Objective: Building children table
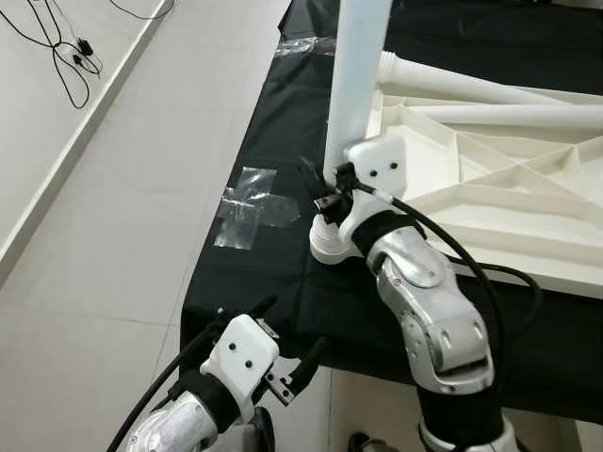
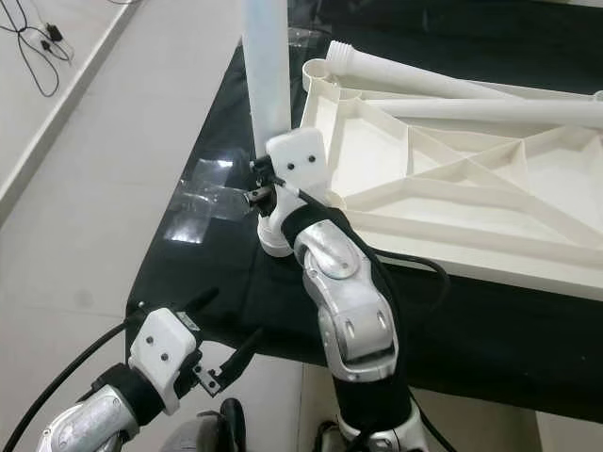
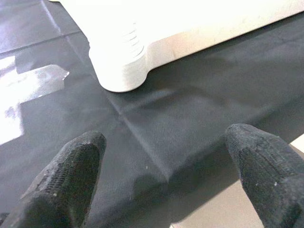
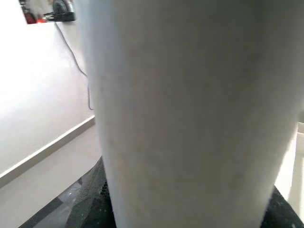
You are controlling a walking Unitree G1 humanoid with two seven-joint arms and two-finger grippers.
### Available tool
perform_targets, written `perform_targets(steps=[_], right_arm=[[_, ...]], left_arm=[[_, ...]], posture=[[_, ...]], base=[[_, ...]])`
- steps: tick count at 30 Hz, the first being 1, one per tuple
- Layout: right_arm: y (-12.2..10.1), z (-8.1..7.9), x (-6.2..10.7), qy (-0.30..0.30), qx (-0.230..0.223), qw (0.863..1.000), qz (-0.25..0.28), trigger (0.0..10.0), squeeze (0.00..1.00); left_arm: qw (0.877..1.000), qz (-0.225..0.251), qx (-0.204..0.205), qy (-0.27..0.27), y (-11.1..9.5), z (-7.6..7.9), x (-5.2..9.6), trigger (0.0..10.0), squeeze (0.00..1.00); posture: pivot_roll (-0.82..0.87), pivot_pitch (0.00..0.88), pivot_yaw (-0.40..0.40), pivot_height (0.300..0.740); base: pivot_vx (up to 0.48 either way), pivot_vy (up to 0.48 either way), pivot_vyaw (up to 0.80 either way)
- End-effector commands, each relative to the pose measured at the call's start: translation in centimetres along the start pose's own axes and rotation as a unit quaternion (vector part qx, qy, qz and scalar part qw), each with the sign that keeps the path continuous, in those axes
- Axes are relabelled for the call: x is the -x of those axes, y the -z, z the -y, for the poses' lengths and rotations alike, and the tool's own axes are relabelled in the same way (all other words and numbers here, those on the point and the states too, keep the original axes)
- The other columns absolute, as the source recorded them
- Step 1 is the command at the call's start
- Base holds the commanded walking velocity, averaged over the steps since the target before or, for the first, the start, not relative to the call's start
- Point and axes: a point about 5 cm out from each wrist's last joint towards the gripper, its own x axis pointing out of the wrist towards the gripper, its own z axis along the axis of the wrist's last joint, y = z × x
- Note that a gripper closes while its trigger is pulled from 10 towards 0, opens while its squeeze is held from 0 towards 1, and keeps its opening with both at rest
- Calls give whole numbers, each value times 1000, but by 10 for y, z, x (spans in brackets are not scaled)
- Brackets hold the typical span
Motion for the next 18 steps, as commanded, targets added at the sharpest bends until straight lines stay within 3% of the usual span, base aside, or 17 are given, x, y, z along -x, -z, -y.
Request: perform_targets(steps=[1, 4, 7, 8, 9, 11, 13, 15, 18], right_arm=[[69, 21, 12, 82, -31, 979, -184, 10000, 0], [70, 21, 17, 109, -53, 976, -179, 10000, 0], [70, 22, 18, 114, -54, 976, -178, 10000, 0], [72, 24, 20, 125, -48, 975, -177, 10000, 0], [72, 24, 20, 125, -48, 975, -177, 10000, 0], [77, 28, 28, 148, -49, 972, -173, 10000, 0], [81, 27, 32, 164, -55, 970, -172, 10000, 0], [83, 25, 34, 168, -58, 969, -169, 10000, 0], [84, 18, 37, 175, -70, 969, -158, 10000, 0]], left_arm=[[1000, -16, -5, -1, 6, -4, 3, 10000, 0], [1000, -4, -8, -26, -3, -20, 5, 10000, 0], [999, 0, -6, -34, -5, -24, 5, 10000, 0], [999, 10, 0, -51, -11, -36, 6, 10000, 0], [999, 10, 0, -51, -11, -36, 6, 10000, 0], [996, 48, 14, -76, -32, -62, 9, 10000, 0], [993, 82, 25, -82, -49, -78, 9, 10000, 0], [991, 101, 30, -77, -59, -84, 8, 10000, 0], [984, 167, 48, -29, -93, -99, -2, 10000, 0]], posture=[[73, 315, 36, 740], [81, 309, 40, 740], [81, 309, 40, 740], [93, 302, 45, 740], [93, 302, 45, 740], [101, 295, 48, 740], [103, 290, 55, 740], [103, 289, 56, 740], [105, 278, 67, 740]], base=[[0, 0, 0], [0, 0, 0], [0, 0, 0], [0, 0, 0], [0, 0, 0], [0, 0, 0], [0, 0, 0], [0, 0, 0], [0, 0, 0]])
